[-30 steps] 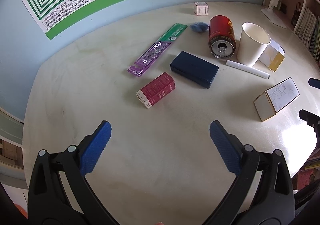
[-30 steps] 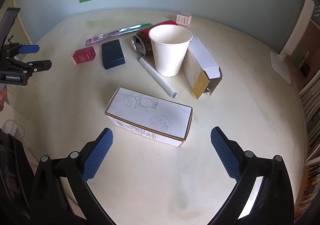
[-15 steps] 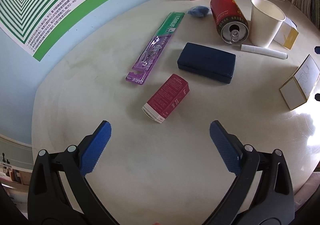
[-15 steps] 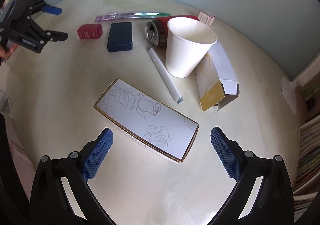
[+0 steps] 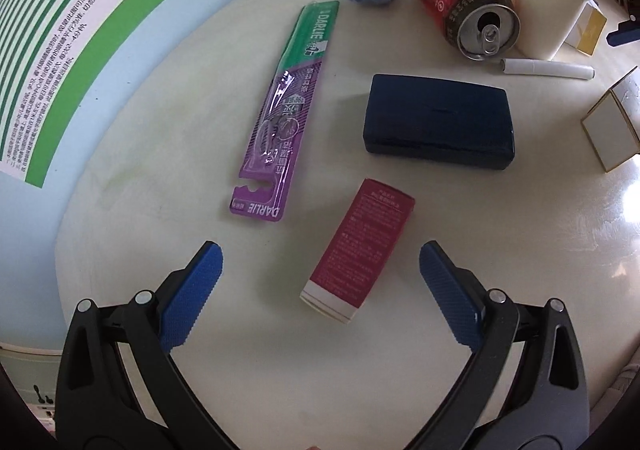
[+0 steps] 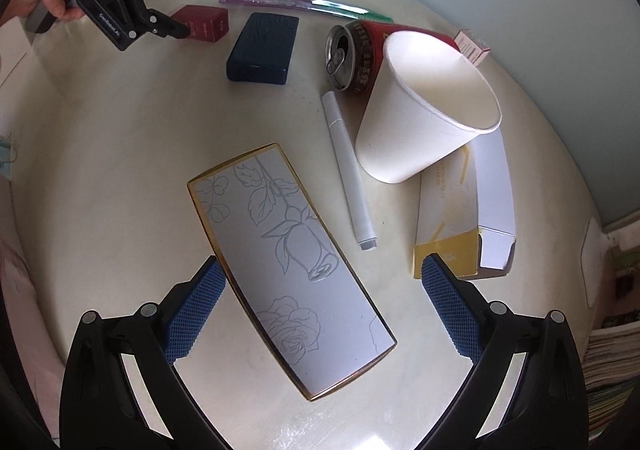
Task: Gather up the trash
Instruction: 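Grasp the small red box with the left tool while the right tool grasps the white rose-patterned box, then carry both boxes to the green trash bin and open both tools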
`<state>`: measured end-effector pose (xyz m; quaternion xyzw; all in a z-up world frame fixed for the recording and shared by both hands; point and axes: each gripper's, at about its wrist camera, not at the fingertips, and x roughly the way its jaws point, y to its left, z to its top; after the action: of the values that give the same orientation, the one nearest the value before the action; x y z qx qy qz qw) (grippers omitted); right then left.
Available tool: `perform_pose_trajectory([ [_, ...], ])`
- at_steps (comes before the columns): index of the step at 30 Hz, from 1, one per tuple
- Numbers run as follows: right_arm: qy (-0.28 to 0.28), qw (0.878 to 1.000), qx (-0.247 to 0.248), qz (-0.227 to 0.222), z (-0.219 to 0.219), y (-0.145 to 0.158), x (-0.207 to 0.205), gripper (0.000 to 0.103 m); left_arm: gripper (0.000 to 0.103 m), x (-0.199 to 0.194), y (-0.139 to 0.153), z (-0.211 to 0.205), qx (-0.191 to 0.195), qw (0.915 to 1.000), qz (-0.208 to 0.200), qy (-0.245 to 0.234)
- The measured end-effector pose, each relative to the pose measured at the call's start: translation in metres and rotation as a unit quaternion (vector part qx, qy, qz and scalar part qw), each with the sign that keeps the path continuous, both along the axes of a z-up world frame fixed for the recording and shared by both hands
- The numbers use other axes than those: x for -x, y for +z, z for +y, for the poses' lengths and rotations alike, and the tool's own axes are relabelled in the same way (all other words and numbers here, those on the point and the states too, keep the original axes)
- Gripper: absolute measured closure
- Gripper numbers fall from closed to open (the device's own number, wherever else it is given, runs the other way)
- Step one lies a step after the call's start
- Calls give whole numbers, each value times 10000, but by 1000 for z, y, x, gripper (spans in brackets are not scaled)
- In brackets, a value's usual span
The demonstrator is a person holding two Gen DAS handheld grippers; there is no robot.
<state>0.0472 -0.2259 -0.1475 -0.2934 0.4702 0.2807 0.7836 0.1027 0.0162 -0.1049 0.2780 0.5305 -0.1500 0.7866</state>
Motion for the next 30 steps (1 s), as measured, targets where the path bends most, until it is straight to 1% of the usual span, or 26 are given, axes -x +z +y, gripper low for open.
perform_pose_trajectory([
  [3,-284,9987,-315,267,-6,-2,-7,9,8,-6,-5,2,170,9998,138,36],
  [5,-445,9969,-509,404,-10,-2,-10,27,16,-8,-7,5,412,9986,313,127],
  [6,-558,9960,-523,456,-12,-3,-11,40,24,-9,-8,7,567,9973,425,172],
  [7,-640,9950,-558,523,-15,-5,-11,46,32,-10,-10,9,753,9953,572,222],
  [8,-711,9940,-608,575,-18,-6,-11,48,36,-11,-12,11,918,9929,713,271],
  [9,-765,9930,-665,607,-20,-5,-12,51,39,-11,-13,14,1092,9902,801,341],
  [10,-815,9923,-694,627,-21,-5,-12,52,44,-11,-13,16,1204,9883,836,419],
  [11,-855,9917,-714,635,-22,-4,-11,52,48,-11,-12,18,1232,9880,807,458],
  [13,-912,9906,-806,618,-24,-1,-8,53,66,-8,-10,18,1206,9885,791,452],
  [15,-988,9889,-925,608,-28,2,-7,53,76,-4,-7,16,1221,9886,784,406],
  [19,-1166,9846,-1150,620,-35,10,2,53,76,9,0,8,1301,9885,711,282],
  [23,-1326,9794,-1403,590,-41,19,8,53,77,26,12,-4,1381,9889,520,164],
  [26,-1489,9746,-1581,543,-45,25,16,53,77,40,26,-9,1442,9884,457,153],
  [30,-1716,9690,-1730,412,-52,32,34,53,77,47,47,-10,1498,9880,370,76],
])
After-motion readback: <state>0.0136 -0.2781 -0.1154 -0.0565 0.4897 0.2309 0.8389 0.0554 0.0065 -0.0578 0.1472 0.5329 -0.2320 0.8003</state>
